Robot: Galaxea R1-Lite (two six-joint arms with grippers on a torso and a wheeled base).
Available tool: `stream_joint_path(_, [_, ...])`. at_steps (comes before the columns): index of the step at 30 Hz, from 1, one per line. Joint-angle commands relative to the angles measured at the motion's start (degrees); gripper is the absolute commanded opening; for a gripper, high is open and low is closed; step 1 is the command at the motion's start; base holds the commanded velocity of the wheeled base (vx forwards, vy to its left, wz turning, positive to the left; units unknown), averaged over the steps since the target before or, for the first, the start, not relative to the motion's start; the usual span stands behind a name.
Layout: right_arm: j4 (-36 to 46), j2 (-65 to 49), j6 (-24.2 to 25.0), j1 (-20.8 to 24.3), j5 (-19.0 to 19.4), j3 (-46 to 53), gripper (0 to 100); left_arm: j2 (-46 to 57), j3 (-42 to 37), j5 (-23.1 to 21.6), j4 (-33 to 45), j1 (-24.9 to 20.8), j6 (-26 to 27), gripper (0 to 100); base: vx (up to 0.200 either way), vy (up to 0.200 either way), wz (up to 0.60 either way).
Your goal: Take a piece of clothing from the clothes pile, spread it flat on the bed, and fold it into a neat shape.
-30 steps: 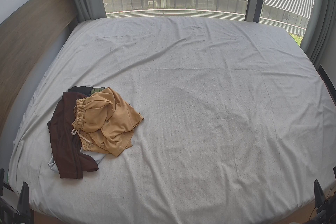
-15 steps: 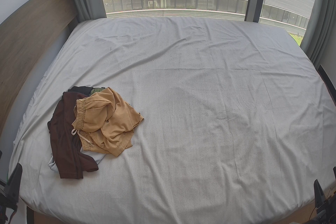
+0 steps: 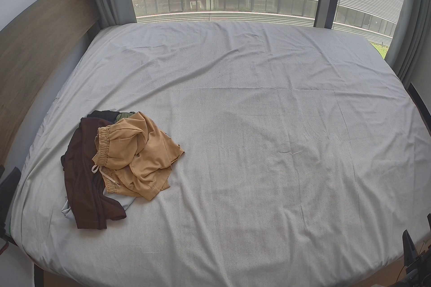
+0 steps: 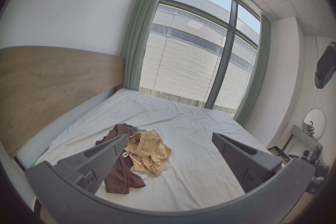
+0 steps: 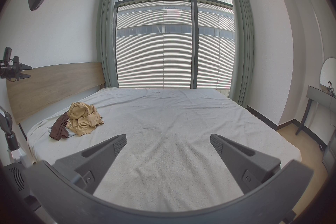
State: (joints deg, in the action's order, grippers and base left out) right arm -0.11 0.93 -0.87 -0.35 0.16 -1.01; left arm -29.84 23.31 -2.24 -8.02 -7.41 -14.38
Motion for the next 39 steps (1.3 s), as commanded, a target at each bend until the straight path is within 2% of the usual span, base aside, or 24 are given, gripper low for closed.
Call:
stream_joint_path(1, [-0.07, -0.75, -0.01, 0.0, 0.02, 1.01, 100, -8.74, 1.13, -2.42, -0.68, -0.67, -1.96, 100, 0.0, 0.0, 0.0])
stream_joint_path(12, [0.02, -0.75, 0.07, 0.0, 0.02, 1.01, 100, -26.93, 0.69, -4.09, -15.88, 0.12, -3.9, 100, 0.0, 0.0, 0.0])
stream_joint_path(16, [0.02, -0.75, 0.07, 0.0, 0.02, 1.01, 100, -30.36, 0.95, -4.26, -16.76, 0.12, -3.54, 100, 0.0, 0.0, 0.0])
stream_joint_path(23, [-0.07, -0.75, -0.01, 0.0, 0.02, 1.01, 100, -37.04, 2.62, -8.74, -20.19, 1.26, -2.49, 100, 0.0, 0.0, 0.0])
stream_joint_path(27, [-0.07, -0.75, -0.01, 0.0, 0.02, 1.01, 100, -40.47, 2.18, -9.71, -22.56, 2.23, -0.38, 100, 0.0, 0.0, 0.0])
stream_joint_path(31, [0.02, -0.75, 0.07, 0.0, 0.02, 1.01, 100, -44.07, 1.65, -11.03, -25.99, 4.78, 3.75, 100, 0.0, 0.0, 0.0])
stream_joint_path(34, [0.02, -0.75, 0.07, 0.0, 0.02, 1.01, 100, -44.07, 0.77, -13.23, -26.43, 5.74, 3.66, 100, 0.0, 0.0, 0.0])
stream_joint_path(39, [0.02, -0.75, 0.07, 0.0, 0.02, 1.01, 100, -43.9, 0.86, -17.36, -26.52, 9.87, 3.84, 100, 0.0, 0.0, 0.0])
